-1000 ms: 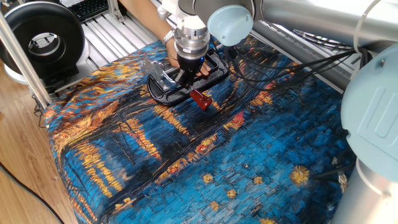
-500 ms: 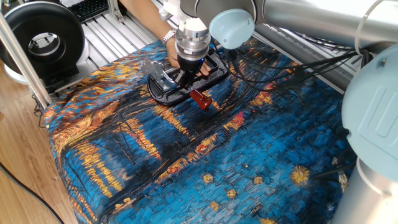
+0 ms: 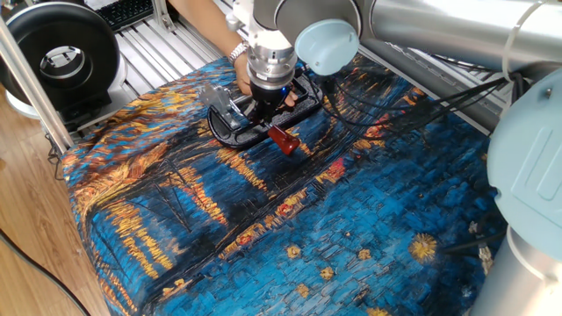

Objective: Pull up the lever

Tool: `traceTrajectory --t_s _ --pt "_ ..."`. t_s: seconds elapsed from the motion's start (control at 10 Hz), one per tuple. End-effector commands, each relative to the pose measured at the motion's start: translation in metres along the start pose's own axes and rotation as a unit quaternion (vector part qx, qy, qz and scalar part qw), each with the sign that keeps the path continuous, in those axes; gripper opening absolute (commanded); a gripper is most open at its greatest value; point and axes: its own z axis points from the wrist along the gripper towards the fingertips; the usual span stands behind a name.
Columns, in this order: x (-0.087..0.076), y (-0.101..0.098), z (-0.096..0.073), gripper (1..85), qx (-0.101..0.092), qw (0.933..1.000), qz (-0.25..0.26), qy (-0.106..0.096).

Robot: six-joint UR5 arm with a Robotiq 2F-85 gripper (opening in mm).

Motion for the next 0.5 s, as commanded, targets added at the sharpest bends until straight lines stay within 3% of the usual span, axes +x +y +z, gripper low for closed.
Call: traceTrajectory --t_s 0.0,0.2,0.4 --pt "0.0 -0.004 -0.004 17.7 -0.021 0.9997 0.001 0.01" --pt "-0.002 -0.01 -0.009 17.7 -0.028 0.9994 -0.009 0.017" --pt "0.0 -0.011 -0.023 17.7 -0.031 0.9987 -0.013 0.039"
